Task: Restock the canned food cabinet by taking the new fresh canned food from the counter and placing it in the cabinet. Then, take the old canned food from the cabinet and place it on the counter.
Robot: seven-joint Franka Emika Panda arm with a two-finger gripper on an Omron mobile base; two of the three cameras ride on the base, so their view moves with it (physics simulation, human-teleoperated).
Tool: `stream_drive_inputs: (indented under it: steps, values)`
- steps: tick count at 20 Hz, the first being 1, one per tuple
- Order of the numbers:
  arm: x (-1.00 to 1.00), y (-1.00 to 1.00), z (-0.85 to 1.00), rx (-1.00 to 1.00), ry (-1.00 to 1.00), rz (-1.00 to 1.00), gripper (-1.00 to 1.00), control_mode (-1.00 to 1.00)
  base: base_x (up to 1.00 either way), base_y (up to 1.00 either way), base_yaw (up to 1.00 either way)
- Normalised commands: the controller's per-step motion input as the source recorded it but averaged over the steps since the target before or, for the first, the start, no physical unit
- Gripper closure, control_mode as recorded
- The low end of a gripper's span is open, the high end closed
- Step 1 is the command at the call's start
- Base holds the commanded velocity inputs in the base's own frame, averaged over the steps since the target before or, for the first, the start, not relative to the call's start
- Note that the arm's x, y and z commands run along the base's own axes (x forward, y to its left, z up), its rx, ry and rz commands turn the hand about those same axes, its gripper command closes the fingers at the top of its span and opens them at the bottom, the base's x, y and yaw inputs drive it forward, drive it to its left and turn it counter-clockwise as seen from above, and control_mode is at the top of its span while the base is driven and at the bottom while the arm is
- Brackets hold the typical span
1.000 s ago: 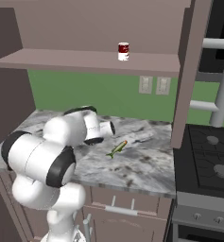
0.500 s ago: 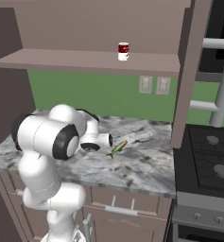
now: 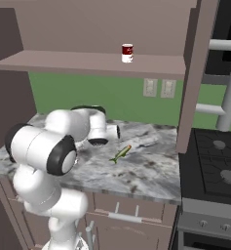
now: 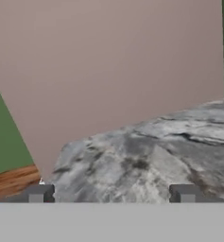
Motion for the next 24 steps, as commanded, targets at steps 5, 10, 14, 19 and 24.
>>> stream_drive_inputs:
  steps: [5,10,14,19,24]
  values:
    - [-0.65,0.01,0.91,0.01,-0.04,0.00,-1.00,-1.00,0.00,0.00,0.00]
    - [-1.00,0.04,0.62,0.00,-0.09,0.00,-1.00,-1.00,0.00,0.00,0.00]
    - [-1.00,0.17,0.64,-0.01,-0.13,0.00,-1.00,-1.00,0.00,0.00,0.00]
    - [-1.00,0.30,0.90,-0.06,-0.17,0.03,-1.00,-1.00,0.00,0.00,0.00]
    - [-0.99,0.25,1.00,-0.04,-0.37,0.00,-1.00,-1.00,0.00,0.00,0.00]
